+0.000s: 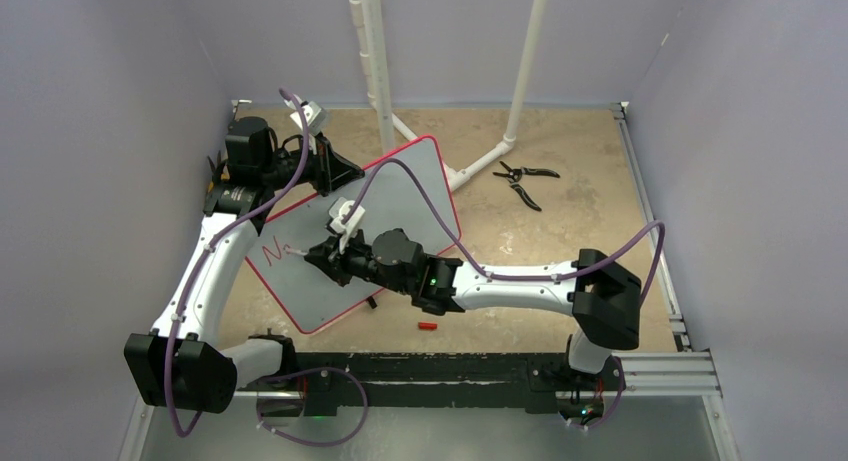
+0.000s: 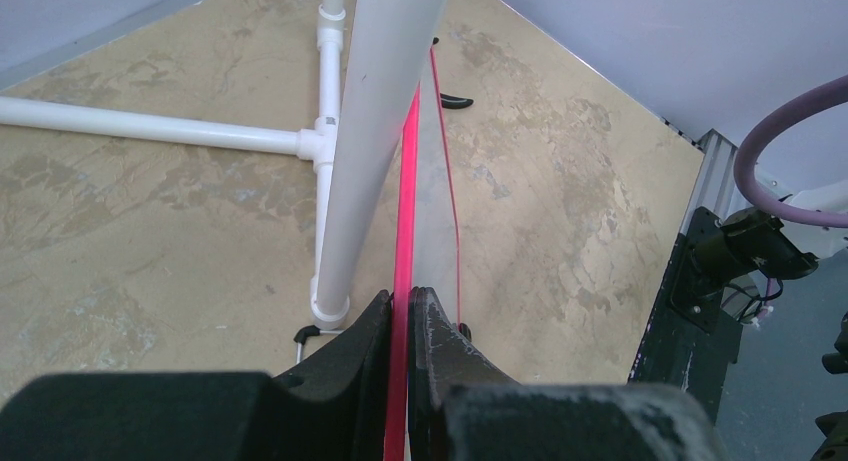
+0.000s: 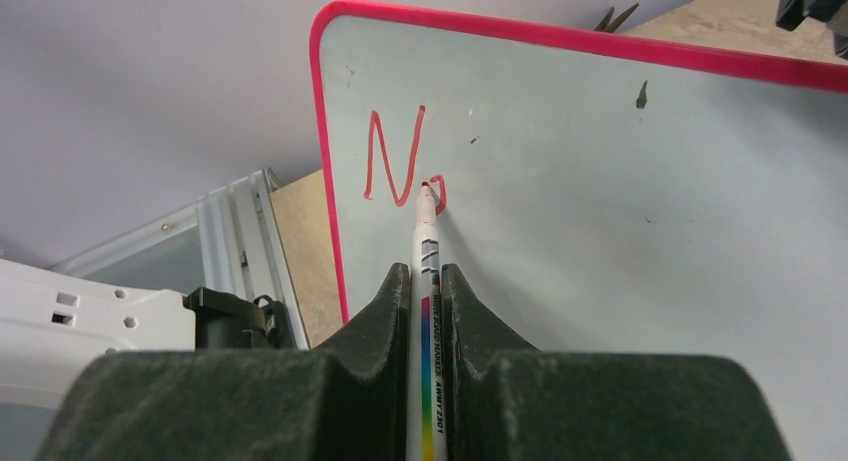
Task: Write a sentence on the whiteboard
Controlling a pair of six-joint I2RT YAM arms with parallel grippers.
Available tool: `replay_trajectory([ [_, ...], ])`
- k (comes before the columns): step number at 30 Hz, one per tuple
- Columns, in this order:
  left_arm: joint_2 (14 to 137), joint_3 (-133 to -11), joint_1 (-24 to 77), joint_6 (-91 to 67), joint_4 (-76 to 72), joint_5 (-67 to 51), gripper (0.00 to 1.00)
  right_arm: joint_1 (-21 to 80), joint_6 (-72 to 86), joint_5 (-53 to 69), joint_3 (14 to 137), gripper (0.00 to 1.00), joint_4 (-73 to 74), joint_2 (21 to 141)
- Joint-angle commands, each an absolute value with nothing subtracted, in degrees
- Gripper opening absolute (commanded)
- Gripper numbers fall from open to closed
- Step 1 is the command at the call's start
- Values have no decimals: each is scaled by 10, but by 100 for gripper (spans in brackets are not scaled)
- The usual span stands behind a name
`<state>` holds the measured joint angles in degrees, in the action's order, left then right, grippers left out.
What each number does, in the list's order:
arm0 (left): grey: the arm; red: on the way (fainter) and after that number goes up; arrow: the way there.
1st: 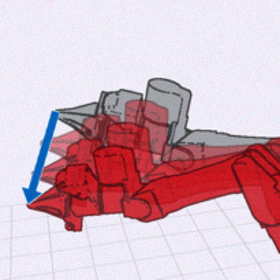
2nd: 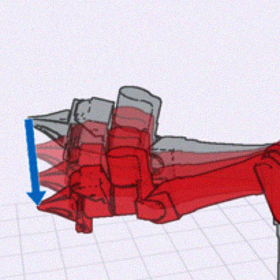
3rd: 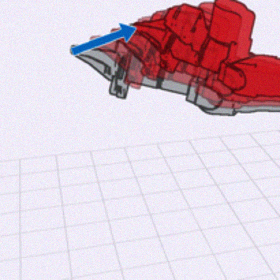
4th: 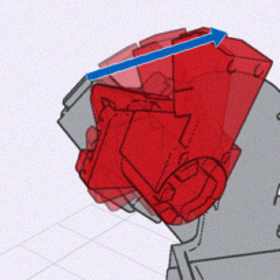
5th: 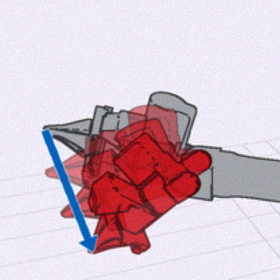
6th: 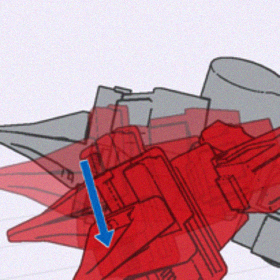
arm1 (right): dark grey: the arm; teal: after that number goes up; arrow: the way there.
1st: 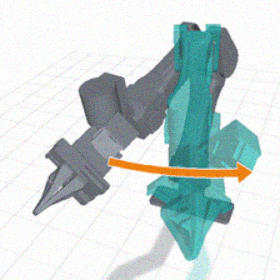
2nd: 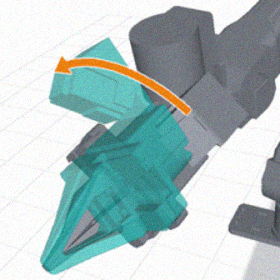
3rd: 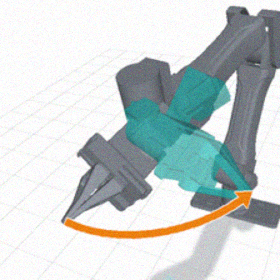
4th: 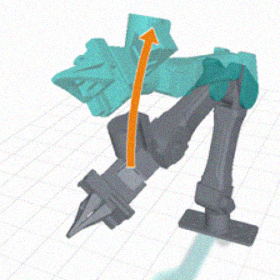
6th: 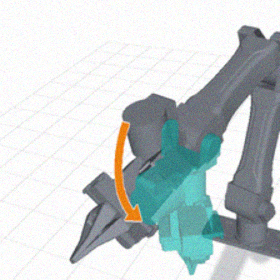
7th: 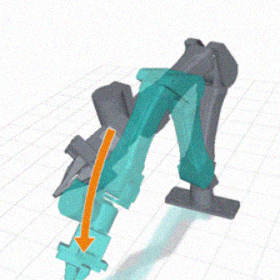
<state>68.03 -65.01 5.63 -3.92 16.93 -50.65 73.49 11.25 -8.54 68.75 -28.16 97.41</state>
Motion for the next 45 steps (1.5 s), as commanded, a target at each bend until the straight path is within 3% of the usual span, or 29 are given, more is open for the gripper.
replay_trajectory([
  [1, 684, -650, 40, -41, 146, -492, 0, 734, 106, -69, 686, 0, -292, 973],
  [29, 682, -651, 40, -42, 145, -493, 0, 736, 133, -165, 658, 0, -296, 937],
  [45, 684, -650, 39, -40, 146, -493, 0, 737, 108, -93, 636, 0, -324, 900],
])
